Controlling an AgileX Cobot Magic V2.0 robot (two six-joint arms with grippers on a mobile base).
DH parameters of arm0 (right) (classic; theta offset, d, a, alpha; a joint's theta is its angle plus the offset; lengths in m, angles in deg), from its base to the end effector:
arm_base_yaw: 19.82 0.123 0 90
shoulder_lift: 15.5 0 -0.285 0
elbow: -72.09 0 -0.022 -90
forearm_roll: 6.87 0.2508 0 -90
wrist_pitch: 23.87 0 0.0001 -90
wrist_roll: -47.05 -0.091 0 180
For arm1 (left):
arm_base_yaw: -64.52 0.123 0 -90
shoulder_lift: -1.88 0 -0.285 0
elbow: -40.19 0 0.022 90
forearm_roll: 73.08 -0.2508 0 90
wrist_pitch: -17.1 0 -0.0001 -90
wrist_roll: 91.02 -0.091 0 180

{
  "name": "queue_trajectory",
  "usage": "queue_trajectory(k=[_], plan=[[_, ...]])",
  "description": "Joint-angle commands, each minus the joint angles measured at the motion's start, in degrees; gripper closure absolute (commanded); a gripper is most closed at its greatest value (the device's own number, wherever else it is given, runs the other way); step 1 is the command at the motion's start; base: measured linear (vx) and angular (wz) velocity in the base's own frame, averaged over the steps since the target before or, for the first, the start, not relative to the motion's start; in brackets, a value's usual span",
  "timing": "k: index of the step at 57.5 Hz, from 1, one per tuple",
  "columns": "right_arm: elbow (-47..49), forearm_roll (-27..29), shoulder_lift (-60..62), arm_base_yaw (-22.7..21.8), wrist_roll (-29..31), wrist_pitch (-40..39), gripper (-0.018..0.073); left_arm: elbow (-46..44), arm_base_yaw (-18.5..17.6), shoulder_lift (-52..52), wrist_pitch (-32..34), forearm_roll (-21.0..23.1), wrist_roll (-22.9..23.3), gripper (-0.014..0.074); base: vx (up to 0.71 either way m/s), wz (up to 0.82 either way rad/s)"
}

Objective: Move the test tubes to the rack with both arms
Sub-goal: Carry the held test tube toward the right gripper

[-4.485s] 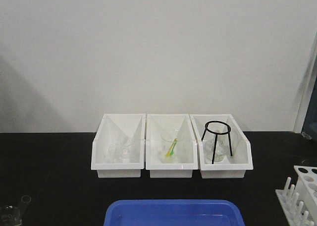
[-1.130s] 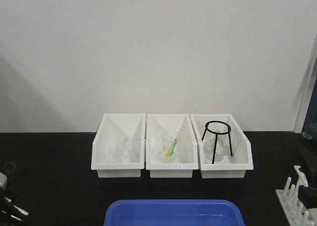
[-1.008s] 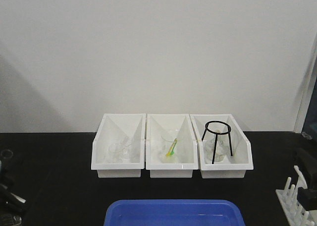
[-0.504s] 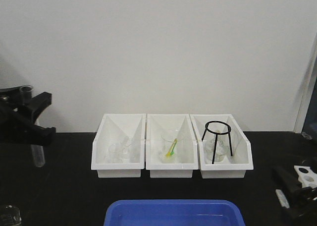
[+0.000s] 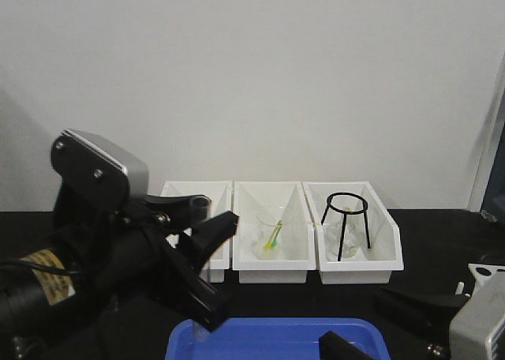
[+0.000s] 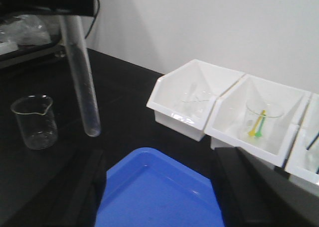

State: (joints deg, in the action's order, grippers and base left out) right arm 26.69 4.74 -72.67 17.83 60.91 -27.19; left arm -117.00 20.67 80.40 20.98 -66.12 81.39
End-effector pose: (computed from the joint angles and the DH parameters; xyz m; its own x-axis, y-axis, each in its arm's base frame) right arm 0.1470 0.1121 0.3145 -0.1043 -0.1304 -0.9860 -0.6063 0.7942 -0.0410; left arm 0.2051 -0.1960 0.3627 -0.0861 0.0984 -0.9914 0.6879 0.7257 0.0122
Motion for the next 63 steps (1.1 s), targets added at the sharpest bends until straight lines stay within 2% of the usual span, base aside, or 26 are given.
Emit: queue_trajectory(k=[1, 13, 22, 41, 49, 63], plan=[[1.8, -0.63, 0.04, 1.72, -0.33, -5.35, 0.0061, -2.29, -2.97, -1.17, 6.0, 0.15, 0.55, 0.0619, 0.0, 0.0], [1.8, -0.63, 0.04, 2.29, -1.12, -5.35, 0.0061, -2.29, -9.93, -0.86, 8.47, 0.09, 0.66, 0.0619, 0.0, 0.0], [1.8, -0.63, 0.04, 2.29, -1.19, -5.35, 0.0061, -2.29, -12.57, 0.67, 11.22, 0.14, 0.79, 0.0619, 0.0, 0.0], [1.8, -0.68, 0.04, 2.29, -2.44, -5.15, 0.0061, -2.29, -12.75, 4.92, 15.64, 0.17, 2.51, 0.0619, 0.0, 0.0], [1.8, -0.68, -1.31, 2.29, -2.44, -5.46, 0.0061, -2.29, -12.8, 6.43, 17.95, -0.04, 5.98, 0.0619, 0.0, 0.0], [1.8, -0.68, -5.15, 2.29, -2.49, -9.21, 0.0061, -2.29, -14.57, 7.0, 17.91, -7.83, 11.94, 0.0619, 0.0, 0.0]])
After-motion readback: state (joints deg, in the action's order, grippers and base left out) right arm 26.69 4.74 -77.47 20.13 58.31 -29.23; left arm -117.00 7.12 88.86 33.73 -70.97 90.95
